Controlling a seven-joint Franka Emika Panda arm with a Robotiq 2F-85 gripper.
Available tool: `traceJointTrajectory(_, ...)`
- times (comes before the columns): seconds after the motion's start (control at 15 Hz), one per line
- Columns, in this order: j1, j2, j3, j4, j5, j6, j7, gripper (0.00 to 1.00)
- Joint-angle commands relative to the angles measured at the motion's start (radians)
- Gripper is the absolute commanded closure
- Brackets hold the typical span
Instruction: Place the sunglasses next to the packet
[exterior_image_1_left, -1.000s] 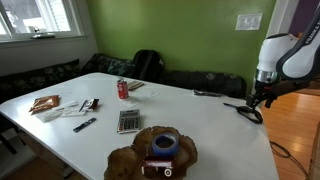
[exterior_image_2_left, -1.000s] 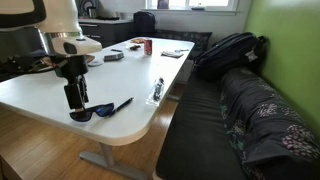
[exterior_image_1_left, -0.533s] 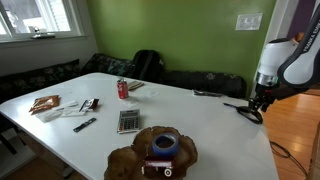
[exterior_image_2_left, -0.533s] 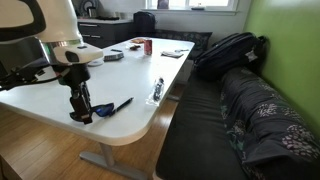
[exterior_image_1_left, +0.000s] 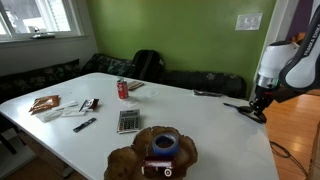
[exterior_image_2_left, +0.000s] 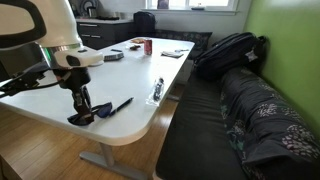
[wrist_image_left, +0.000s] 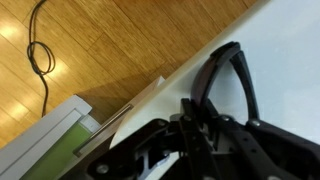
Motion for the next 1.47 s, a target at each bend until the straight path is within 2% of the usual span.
traceJointTrajectory(0.0, -0.157, -0.007, 0.194, 0.001, 0.003, 0.001, -0.047, 0.96)
traceJointTrajectory(0.07, -0.177, 0.025, 0.256, 0.003, 0.049, 0.053, -0.104, 0.96)
traceJointTrajectory(0.13, -0.241, -0.024, 0.333, 0.005, -0.005, 0.043, -0.096, 0.96)
traceJointTrajectory(0.2, -0.251, -0.051, 0.357, 0.008, -0.042, 0.059, -0.094, 0.96)
traceJointTrajectory(0.27, -0.176, -0.134, 0.283, -0.024, -0.065, 0.079, -0.080, 0.96)
traceJointTrajectory(0.33, -0.150, -0.192, 0.278, -0.075, 0.092, 0.133, -0.208, 0.96)
traceJointTrajectory(0.4, -0.221, -0.148, 0.311, 0.007, -0.050, 0.106, -0.091, 0.96)
traceJointTrajectory(0.47, -0.180, -0.091, 0.302, 0.006, 0.006, 0.112, -0.115, 0.96)
traceJointTrajectory(0.53, -0.183, -0.115, 0.302, 0.008, 0.002, 0.110, -0.113, 0.85)
traceJointTrajectory(0.73, -0.182, -0.108, 0.303, 0.006, 0.002, 0.110, -0.113, 0.85)
traceJointTrajectory(0.8, -0.182, -0.102, 0.303, 0.006, 0.002, 0.110, -0.113, 0.96)
traceJointTrajectory(0.87, -0.175, -0.078, 0.307, 0.006, 0.009, 0.170, -0.089, 0.96)
traceJointTrajectory(1.0, -0.076, -0.017, 0.264, 0.088, 0.050, 0.288, -0.089, 0.96)
traceJointTrajectory(1.07, 0.002, 0.021, 0.224, 0.156, 0.094, 0.301, -0.143, 0.96)
traceJointTrajectory(1.2, 0.078, 0.113, 0.195, 0.277, 0.133, 0.321, -0.198, 0.96)
traceJointTrajectory(1.27, 0.142, 0.150, 0.161, 0.339, 0.156, 0.316, -0.223, 0.96)
traceJointTrajectory(1.4, 0.170, 0.232, 0.206, 0.455, 0.119, 0.337, -0.230, 0.96)
